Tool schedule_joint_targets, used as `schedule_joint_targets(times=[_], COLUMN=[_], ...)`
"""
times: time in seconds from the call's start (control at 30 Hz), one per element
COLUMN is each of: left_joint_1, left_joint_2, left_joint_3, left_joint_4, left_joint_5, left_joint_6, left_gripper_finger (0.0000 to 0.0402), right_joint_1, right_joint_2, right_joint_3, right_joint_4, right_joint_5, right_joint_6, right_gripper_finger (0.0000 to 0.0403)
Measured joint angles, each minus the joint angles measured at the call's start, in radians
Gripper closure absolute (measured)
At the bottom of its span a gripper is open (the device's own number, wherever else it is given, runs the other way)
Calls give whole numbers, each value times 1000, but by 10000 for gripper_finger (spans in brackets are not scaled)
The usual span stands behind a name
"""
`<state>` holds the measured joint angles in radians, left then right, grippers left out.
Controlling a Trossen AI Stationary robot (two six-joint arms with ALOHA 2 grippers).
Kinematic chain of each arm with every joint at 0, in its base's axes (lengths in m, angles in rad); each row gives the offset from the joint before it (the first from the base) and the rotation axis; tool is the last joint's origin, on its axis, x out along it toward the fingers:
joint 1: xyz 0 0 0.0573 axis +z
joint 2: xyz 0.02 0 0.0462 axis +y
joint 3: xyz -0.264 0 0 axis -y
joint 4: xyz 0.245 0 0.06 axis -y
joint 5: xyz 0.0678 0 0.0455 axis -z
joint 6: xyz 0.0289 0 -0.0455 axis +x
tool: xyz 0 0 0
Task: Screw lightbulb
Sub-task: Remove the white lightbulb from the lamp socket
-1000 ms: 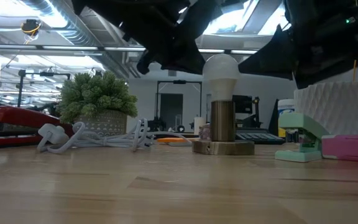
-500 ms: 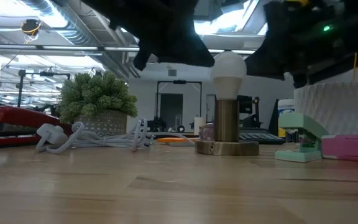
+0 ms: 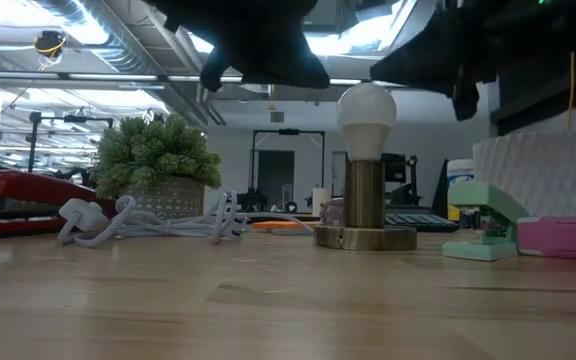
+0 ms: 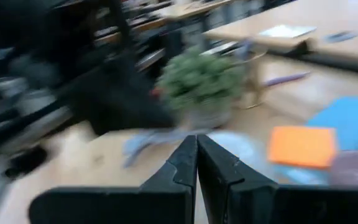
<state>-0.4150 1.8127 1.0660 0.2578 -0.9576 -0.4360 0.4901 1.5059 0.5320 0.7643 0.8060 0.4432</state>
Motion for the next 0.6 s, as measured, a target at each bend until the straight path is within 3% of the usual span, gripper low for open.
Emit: schedule_joint_targets(times=[0.2, 0.6], left_joint_1=[44, 157], left_joint_2=[-4, -4], left_joint_3=[0, 0], left_joint_4=[-12, -47], left_joint_5=[-43, 217], left_joint_6=[37, 26], left_gripper_finger=[400, 400], right_joint_1=[1, 0], right_joint_2=[0, 2], right_joint_3=[0, 0], right_joint_4=[-10, -169], right_joint_5=[-146, -26], right_joint_6=[92, 111], right_gripper_finger=[386, 386])
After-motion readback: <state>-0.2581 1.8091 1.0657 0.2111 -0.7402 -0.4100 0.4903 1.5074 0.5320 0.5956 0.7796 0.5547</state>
